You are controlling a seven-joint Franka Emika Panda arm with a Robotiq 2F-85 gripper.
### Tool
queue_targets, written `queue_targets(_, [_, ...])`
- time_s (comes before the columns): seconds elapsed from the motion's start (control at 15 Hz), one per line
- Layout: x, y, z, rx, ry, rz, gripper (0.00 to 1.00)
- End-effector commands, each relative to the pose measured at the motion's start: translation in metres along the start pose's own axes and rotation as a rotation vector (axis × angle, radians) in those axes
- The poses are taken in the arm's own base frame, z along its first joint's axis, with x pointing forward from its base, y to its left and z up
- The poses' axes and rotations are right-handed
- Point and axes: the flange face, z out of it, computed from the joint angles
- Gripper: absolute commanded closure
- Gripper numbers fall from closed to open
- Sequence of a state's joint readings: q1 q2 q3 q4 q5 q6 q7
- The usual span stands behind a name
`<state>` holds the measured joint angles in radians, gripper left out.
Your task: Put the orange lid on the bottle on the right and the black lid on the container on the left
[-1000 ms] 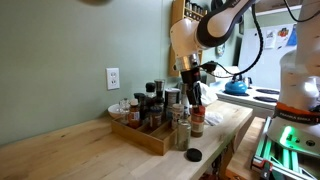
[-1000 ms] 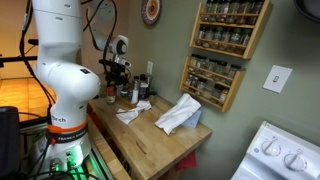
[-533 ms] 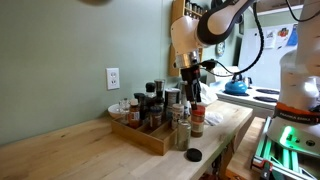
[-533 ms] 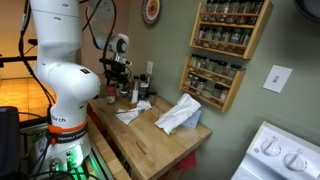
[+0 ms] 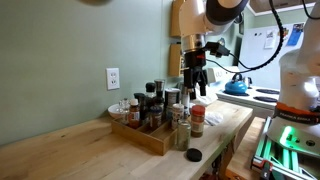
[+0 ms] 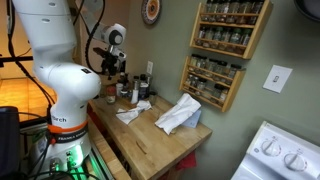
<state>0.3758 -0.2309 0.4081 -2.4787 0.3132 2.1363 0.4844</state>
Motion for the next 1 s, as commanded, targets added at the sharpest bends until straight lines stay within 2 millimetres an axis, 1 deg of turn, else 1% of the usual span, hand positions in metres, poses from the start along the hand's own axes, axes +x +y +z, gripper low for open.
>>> queue_targets(0.0, [-0.007, -0.003, -0.001, -0.003, 0.006, 0.016, 0.00])
queue_targets(0.13, [-0.014, -0.005, -0.002, -0.007, 0.014, 0.028, 0.00])
queue_targets(0.33, [-0.014, -0.004, -0.002, -0.007, 0.015, 0.033, 0.00])
queue_targets(0.47, [-0.016, -0.021, 0.007, -0.044, -0.006, -0.004, 0.00])
queue_targets(0.6, [-0.023, -0.039, 0.016, -0.069, -0.004, -0.048, 0.00])
queue_targets(0.67, [-0.026, -0.047, 0.024, -0.088, -0.013, -0.057, 0.00])
queue_targets(0.8, [-0.030, -0.058, 0.039, -0.100, -0.037, -0.050, 0.00])
queue_targets(0.93, [-0.038, -0.065, 0.047, -0.104, -0.028, -0.034, 0.00])
